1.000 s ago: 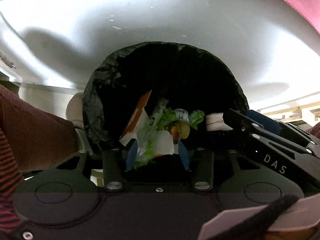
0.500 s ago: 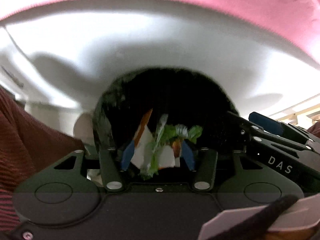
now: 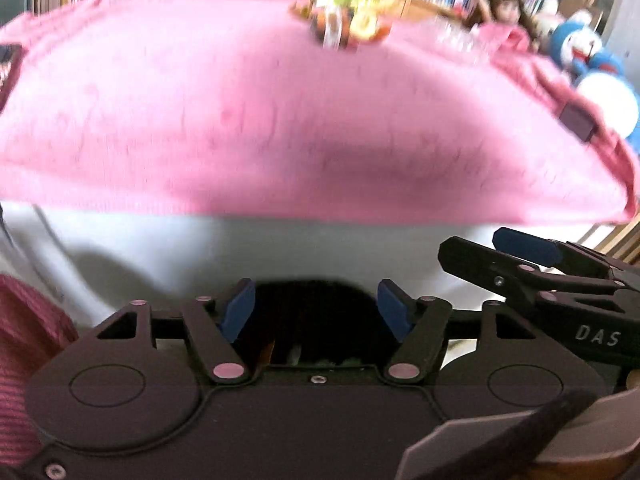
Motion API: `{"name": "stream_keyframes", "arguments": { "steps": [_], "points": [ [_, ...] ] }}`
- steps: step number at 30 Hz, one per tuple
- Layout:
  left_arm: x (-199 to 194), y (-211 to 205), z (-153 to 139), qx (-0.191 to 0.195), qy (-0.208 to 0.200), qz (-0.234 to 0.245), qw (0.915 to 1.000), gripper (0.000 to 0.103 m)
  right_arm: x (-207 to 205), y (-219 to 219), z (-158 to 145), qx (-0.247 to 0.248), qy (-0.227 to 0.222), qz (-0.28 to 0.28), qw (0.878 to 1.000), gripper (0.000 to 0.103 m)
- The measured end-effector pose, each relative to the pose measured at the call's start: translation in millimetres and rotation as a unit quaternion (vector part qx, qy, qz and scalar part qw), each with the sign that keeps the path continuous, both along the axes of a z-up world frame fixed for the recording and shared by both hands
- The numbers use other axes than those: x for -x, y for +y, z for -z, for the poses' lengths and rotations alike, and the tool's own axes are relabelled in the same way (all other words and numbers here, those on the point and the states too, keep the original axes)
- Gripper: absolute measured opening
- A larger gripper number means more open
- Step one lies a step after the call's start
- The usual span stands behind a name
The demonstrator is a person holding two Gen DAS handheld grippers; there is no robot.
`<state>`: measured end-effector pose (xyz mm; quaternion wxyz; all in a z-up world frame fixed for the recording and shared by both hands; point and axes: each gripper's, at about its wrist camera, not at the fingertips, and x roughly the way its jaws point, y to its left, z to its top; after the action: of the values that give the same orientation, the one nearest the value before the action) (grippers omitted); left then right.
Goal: Collect trash
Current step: 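Raise both open tools back over the towel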
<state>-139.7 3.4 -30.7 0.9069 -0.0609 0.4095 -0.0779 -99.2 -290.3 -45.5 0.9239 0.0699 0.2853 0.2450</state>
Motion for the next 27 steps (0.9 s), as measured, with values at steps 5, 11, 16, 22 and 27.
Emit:
{"name": "stream_keyframes", "arguments": {
  "steps": [5,11,16,22,27],
  "points": [
    [-9,0,-19,0.0,-0.043,-0.009,0.999,0.073,-9,-7,-19,0.001,-0.046,0.02,0.999,0.096],
    [-30,1,-36,-0.001,-0.082,-0.03,0.9962,0.079,-33,-20,-33,-0.004,-0.067,0.057,0.996,0.102],
    [-55,8,-42,0.0,-0.099,-0.039,0.9943,0.083,-56,-23,-41,0.005,-0.083,0.075,0.994,0.103],
    [-88,12,-53,-0.002,-0.131,-0.053,0.99,0.084,-97,-35,-51,0.002,-0.085,0.109,0.99,0.103],
    [-122,17,-61,0.007,-0.144,-0.063,0.9875,0.084,-130,-40,-56,0.018,-0.088,0.122,0.988,0.103]
  ]
}}
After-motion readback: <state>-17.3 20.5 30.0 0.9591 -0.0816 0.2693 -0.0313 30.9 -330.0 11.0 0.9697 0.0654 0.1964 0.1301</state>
